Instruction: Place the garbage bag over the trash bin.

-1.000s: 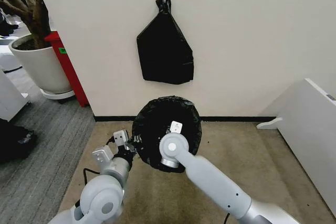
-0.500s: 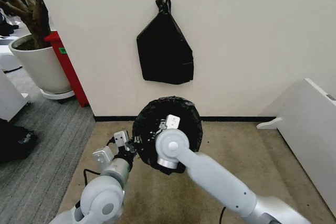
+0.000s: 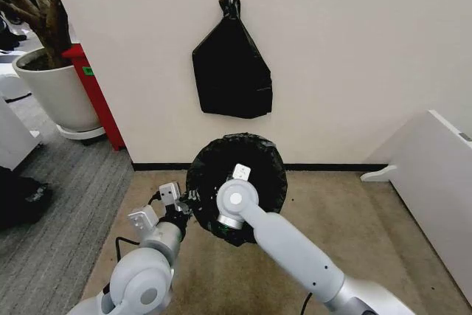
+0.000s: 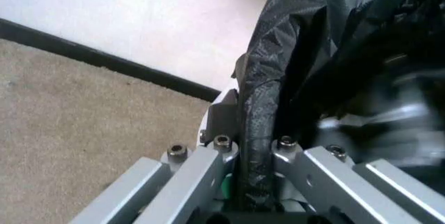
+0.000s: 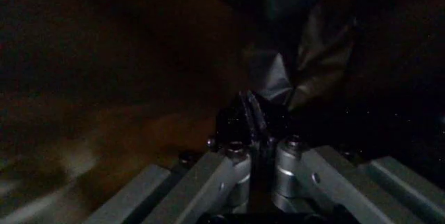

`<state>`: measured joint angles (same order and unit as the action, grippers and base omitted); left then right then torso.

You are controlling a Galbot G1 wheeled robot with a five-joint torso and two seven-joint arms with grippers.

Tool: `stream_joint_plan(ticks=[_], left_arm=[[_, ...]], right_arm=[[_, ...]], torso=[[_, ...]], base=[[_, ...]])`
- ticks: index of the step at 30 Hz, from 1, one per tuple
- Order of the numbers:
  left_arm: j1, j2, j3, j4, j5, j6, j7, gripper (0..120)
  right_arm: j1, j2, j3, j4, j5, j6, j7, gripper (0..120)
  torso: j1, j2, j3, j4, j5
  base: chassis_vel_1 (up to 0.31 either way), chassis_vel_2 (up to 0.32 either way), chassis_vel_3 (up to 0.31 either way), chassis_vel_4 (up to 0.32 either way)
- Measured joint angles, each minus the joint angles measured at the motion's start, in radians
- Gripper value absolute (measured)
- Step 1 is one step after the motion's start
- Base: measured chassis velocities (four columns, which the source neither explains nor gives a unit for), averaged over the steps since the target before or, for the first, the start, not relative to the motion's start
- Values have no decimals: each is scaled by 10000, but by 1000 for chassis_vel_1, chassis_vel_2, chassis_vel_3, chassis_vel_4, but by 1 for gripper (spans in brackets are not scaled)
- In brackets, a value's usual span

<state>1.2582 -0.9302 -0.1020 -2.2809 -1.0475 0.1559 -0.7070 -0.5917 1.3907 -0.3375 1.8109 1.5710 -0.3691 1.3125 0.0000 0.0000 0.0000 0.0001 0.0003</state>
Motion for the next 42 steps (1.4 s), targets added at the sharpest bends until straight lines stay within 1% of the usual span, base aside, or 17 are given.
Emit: stream_joint_plan(ticks=[4,7,10,14,15,18,20,22,23,27,29,31,34,35,38,39,42], left_arm=[[-119,-48,7,309,18,-2,8,1],[-178,-58,6,459,21,-11,33,1],[-295,-61,0,796,28,-29,125,1],[-444,-91,-10,1200,-17,-116,274,1],[-444,-91,-10,1200,-17,-116,274,1],[-479,-86,-14,1355,10,-142,456,1],[-477,-31,-15,1505,240,-191,768,1],[-434,76,-69,1655,595,-345,1352,1],[-434,76,-69,1655,595,-345,1352,1],[-413,288,-200,1912,875,-711,2361,1],[-422,385,-230,2040,1095,-973,2813,1],[-431,456,-221,2085,1201,-1119,3040,1],[-430,492,-203,2097,1299,-1195,3177,1],[-402,525,-182,2119,1501,-1311,3337,1],[-296,603,-165,2139,1867,-1505,3602,1],[-296,603,-165,2139,1867,-1505,3602,1],[-196,670,-173,2056,2030,-1606,3708,1]], right_arm=[[59,-662,-261,1436,250,6,-26,0],[52,-929,-316,1940,235,-49,-226,0],[51,-1473,-120,3017,137,-228,-1128,0],[385,-2515,850,4508,956,-784,-2961,0],[385,-2515,850,4508,956,-784,-2961,0],[695,-3213,1563,5060,1504,-1053,-3971,4],[1033,-3889,1998,5131,1612,-1198,-4949,10],[1322,-4687,2361,4756,1318,-1476,-6425,18],[1322,-4687,2361,4756,1318,-1476,-6425,18],[1309,-6128,2872,3556,238,-2137,-9280,32],[1259,-6484,3017,3069,-1,-2348,-9974,41],[1304,-6618,3234,2560,303,-2779,-10164,51],[1427,-6631,3357,2260,1074,-3171,-10093,56],[1651,-6581,3392,1974,2198,-3408,-9559,63],[2183,-6210,3422,1456,4408,-3621,-8074,74],[2183,-6210,3422,1456,4408,-3621,-8074,74],[2389,-6000,3371,971,5432,-3661,-7570,86]], torso=[[0,0,0,-1,-1],[0,0,1,-1,-3],[0,-1,1,1,0],[0,0,0,-1,0],[0,0,0,-1,0],[0,0,0,-2,0],[0,0,0,-1,0],[0,0,0,1,-1],[0,0,0,1,-1],[0,0,1,-4,1],[0,0,0,-6,3],[0,0,1,-3,1],[0,0,1,-1,2],[0,0,1,-3,1],[0,0,1,0,-1],[0,0,1,0,-1],[0,0,1,4,-1]], base=[[0,0,0,0],[0,0,0,0],[0,0,0,0],[0,0,0,0],[0,0,0,0],[0,0,0,0],[0,0,0,0],[0,0,0,0],[0,0,0,0],[0,0,0,0],[0,0,0,0],[0,0,0,0],[0,0,0,0],[0,0,0,0],[0,0,0,0],[0,0,0,0],[0,0,0,0]])
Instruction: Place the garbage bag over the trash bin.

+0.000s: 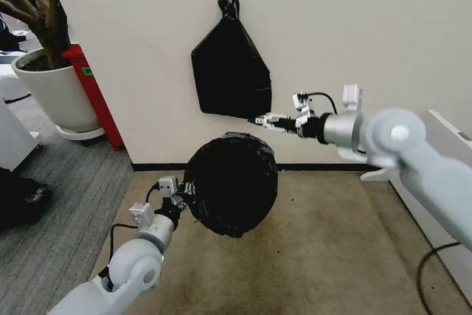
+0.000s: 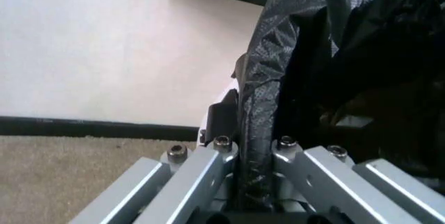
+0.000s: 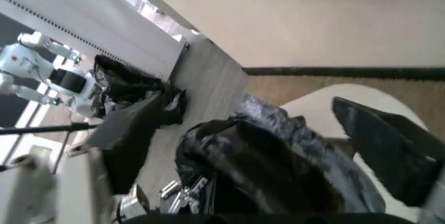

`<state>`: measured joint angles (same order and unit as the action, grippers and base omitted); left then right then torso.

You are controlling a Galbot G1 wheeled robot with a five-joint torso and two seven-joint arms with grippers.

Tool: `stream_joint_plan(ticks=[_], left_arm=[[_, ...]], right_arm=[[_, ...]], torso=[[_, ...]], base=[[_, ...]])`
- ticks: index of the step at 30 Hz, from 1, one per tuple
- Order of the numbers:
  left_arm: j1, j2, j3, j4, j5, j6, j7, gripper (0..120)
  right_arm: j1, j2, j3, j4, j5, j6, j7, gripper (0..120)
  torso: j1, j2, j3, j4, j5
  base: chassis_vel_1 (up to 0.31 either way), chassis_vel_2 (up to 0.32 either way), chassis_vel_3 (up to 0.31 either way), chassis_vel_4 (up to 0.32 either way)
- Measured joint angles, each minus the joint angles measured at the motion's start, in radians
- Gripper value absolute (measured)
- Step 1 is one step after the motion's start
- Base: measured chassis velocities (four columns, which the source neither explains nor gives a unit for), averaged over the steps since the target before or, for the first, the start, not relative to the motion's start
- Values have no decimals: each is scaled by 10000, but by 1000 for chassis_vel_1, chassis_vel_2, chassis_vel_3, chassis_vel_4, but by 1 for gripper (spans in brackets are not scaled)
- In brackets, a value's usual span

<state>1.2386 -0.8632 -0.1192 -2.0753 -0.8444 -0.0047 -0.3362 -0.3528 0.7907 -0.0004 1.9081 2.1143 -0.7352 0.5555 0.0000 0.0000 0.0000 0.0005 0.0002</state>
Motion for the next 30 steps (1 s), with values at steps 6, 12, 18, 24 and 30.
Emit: stream_joint_plan(ticks=[6,12,18,24,30], left_arm=[[139,72,-22,-166,80,-62,107,1],[212,83,-29,-248,85,-82,116,1],[240,105,-30,-282,82,-84,113,1],[258,111,-30,-348,66,-84,104,1],[400,162,-36,-575,63,-87,106,1]], right_arm=[[-252,105,-154,-339,45,-3,155,100],[-598,-47,-324,-366,-700,-1,-225,100],[-864,-163,-350,-259,-954,9,-341,100],[-1017,-91,-352,-310,-1201,23,-325,100],[-1021,86,-389,-678,-1533,30,-322,100]], torso=[[0,0,0,-5,1],[0,0,0,-5,-1],[0,0,0,-5,0],[0,0,0,-5,-2],[0,0,0,-5,-2]], base=[[0,0,0,0],[0,0,0,0],[0,0,0,0],[0,0,0,0],[0,0,0,0]])
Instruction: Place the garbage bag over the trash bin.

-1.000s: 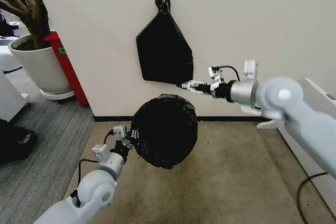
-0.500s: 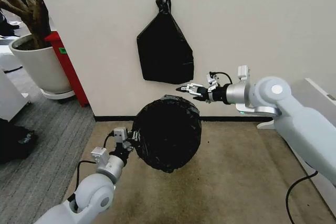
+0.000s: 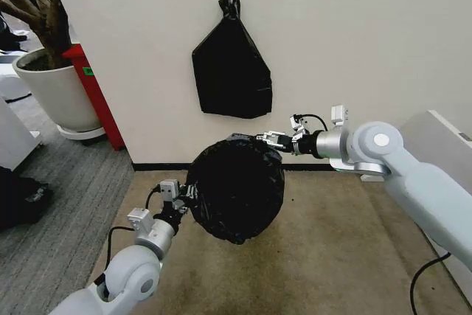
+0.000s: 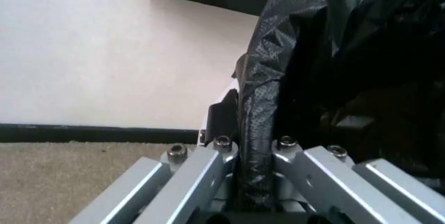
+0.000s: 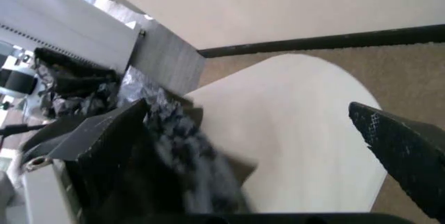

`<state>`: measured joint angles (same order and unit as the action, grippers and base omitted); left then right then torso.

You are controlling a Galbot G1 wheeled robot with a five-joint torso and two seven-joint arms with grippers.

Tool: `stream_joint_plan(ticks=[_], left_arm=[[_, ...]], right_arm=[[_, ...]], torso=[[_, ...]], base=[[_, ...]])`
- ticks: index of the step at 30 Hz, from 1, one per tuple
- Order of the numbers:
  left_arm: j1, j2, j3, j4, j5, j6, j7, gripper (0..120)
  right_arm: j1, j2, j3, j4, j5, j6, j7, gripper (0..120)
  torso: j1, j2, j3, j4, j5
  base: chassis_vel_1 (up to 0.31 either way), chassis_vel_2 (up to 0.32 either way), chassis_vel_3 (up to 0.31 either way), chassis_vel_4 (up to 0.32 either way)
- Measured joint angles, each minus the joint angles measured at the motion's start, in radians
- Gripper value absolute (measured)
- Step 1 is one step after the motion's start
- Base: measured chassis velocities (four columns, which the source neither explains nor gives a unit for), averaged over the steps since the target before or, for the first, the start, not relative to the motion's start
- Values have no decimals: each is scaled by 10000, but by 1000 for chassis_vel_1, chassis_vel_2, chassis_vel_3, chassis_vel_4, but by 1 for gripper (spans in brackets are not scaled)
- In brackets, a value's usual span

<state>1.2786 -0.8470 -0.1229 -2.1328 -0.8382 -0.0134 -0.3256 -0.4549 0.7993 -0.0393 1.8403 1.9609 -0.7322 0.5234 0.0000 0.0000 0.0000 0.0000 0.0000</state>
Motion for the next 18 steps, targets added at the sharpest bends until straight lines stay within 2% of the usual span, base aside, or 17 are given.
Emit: stream_joint_plan(ticks=[18], left_arm=[[274,165,-35,-471,-23,-50,29,1]], right_arm=[[-217,536,-48,-924,-1098,16,-145,100]], torso=[[0,0,0,1,1]], base=[[0,0,0,0]])
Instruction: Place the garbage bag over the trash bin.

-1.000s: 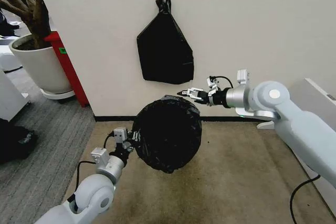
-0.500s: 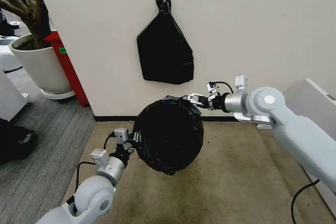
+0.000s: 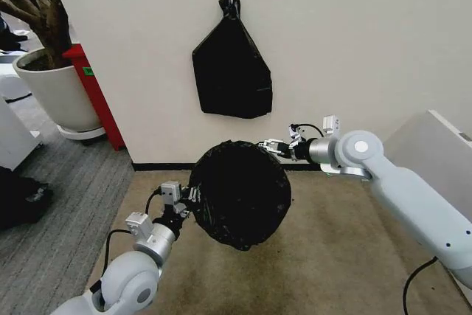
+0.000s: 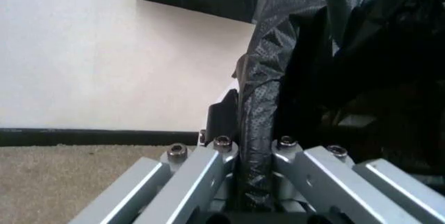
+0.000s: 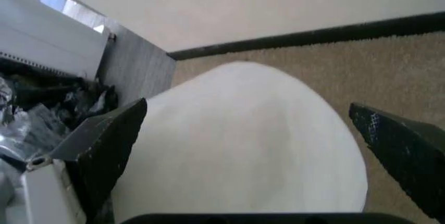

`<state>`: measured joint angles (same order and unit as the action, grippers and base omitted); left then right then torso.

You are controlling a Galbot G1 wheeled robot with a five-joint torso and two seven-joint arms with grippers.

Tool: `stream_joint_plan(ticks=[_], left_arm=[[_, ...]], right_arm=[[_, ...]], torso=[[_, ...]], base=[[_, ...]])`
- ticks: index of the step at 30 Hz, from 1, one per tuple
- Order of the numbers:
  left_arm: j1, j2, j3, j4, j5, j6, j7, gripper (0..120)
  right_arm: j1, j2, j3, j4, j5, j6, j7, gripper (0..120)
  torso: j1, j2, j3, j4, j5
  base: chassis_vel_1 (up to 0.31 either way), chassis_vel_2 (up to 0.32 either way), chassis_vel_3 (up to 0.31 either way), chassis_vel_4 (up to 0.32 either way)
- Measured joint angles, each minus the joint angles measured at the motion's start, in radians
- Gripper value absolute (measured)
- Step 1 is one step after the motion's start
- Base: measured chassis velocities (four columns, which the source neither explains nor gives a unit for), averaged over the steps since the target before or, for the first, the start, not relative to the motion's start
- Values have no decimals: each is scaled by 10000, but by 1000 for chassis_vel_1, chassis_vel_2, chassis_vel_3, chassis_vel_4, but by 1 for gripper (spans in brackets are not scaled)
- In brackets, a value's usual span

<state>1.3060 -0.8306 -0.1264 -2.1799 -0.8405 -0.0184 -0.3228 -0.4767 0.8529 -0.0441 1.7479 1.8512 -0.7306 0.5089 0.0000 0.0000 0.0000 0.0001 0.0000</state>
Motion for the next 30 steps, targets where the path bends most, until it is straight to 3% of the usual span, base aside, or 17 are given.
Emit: stream_joint_plan(ticks=[21,30], left_arm=[[4,-49,10,314,-47,-23,27,1],[-30,-49,22,261,-94,-31,29,1]], right_arm=[[-299,-1069,870,1618,1663,20,291,100],[-716,-1234,766,1685,1484,12,137,100]], torso=[[0,0,-1,1,-1],[0,0,-1,-1,0]], base=[[0,0,0,0],[0,0,0,0]])
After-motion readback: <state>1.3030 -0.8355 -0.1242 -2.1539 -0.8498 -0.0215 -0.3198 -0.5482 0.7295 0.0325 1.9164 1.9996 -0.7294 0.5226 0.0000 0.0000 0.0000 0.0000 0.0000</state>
